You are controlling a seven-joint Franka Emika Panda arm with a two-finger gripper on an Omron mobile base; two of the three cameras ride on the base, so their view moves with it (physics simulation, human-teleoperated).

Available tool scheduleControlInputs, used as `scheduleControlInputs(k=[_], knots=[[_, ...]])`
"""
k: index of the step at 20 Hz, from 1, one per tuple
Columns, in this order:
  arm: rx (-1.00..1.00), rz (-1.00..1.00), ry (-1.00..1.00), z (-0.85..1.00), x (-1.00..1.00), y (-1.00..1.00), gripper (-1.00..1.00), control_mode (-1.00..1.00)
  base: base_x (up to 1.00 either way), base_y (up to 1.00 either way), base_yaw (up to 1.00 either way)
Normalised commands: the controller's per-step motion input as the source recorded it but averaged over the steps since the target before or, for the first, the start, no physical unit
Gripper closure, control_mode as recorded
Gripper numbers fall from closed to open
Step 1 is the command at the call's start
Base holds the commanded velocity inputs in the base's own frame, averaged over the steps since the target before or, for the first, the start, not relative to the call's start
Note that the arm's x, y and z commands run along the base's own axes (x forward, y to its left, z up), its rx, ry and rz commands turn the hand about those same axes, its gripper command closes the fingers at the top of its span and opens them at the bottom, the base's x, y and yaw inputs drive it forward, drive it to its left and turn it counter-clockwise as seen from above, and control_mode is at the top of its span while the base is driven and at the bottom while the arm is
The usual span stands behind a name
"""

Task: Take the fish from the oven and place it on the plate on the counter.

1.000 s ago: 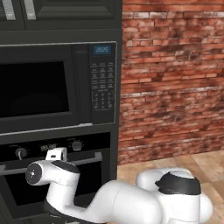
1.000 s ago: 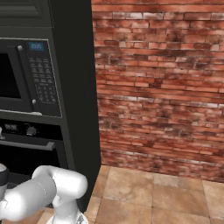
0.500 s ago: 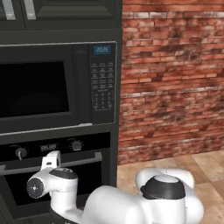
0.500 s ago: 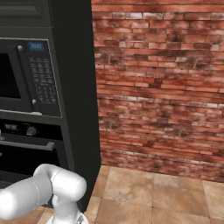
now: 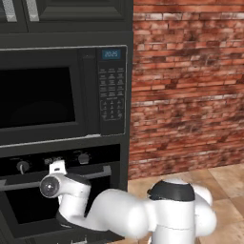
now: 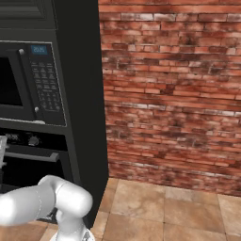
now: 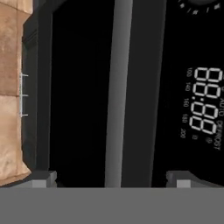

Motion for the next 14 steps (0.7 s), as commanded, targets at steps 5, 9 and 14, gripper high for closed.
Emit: scheduleControlInputs(k=[5, 9, 14], knots=[[0.00, 0.10, 0.08, -0.48, 0.58, 0.00, -1.00, -1.00, 0.00, 0.00, 0.00], [0.00, 0.05, 0.00, -0.53, 0.20, 0.05, -1.00, -1.00, 0.00, 0.00, 0.00], [0.00, 0.01, -0.04, -0.50, 0.00, 0.17, -1.00, -1.00, 0.00, 0.00, 0.00]])
